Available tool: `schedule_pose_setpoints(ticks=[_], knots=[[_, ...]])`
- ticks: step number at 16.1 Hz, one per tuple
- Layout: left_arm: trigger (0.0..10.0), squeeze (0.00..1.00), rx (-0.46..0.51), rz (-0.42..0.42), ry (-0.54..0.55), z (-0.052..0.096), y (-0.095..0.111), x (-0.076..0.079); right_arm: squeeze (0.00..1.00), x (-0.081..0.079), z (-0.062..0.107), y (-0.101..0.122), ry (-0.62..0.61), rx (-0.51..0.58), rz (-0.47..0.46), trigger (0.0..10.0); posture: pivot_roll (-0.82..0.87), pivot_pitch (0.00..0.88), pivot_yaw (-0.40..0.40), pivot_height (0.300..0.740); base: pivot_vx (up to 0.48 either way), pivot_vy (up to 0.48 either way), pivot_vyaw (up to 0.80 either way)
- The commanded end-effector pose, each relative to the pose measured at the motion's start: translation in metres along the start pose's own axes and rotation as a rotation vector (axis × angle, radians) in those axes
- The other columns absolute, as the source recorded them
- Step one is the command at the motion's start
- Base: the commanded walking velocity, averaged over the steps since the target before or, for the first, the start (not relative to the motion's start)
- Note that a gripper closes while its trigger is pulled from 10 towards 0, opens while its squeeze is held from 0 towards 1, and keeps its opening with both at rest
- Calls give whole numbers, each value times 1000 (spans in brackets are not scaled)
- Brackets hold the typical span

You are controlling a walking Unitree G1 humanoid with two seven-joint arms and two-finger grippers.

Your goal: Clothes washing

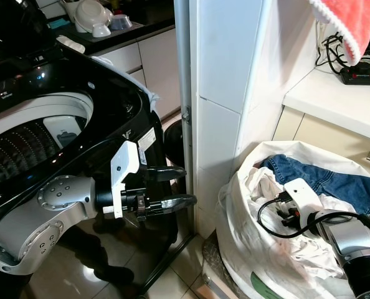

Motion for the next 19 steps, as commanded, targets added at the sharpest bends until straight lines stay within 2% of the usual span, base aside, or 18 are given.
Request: schedule_pose_setpoints(ticks=[1, 6, 10, 11, 13, 16, 18, 19], knots=[[10000, 0, -9, -13, -3, 1, 1, 2, 0, -4, -1, -9, 24, -28, -15, 0, -95, 0, 112, 740, 0, 0, 0], [10000, 0, -14, -14, 0, 2, -1, 2, 0, -3, 5, -6, 48, -11, -8, 0, -95, 0, 113, 740, 0, 0, 0], [10000, 0, -14, -18, 12, 4, 0, 0, 0, 2, 33, 10, 107, 68, 3, 0, -90, 0, 110, 740, 0, 0, 0], [10000, 0, -14, -19, 15, 5, 1, 0, 0, 4, 43, 20, 126, 115, 3, 0, -91, 0, 111, 740, 0, 0, 0], [10000, 0, -8, -25, 22, 6, 3, -2, 0, 9, 89, 61, 208, 316, 1, 0, -94, 0, 114, 740, 0, 0, 0], [10000, 0, 17, -33, 25, 4, 9, -3, 0, 16, 134, 97, 238, 507, 32, 0, -95, 0, 115, 740, 0, 0, 0], [10000, 0, 90, -26, 66, 1, 23, -8, 0, 13, 165, 125, 301, 687, 32, 0, -96, 0, 111, 740, 0, 0, 0], [10000, 0, 170, -34, 112, -2, 38, -13, 0, 8, 186, 145, 376, 833, -8, 0, -96, 0, 110, 740, 0, 0, 0]])
Point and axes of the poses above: a point about 5 cm out from each wrist's last joint towards the gripper, its own z axis pointing back from the gripper into the wrist, its own y axis along the axis of the wrist's last joint, x = y × z, the point moved 3 cm from there along -z, pointing out of the wrist towards the gripper
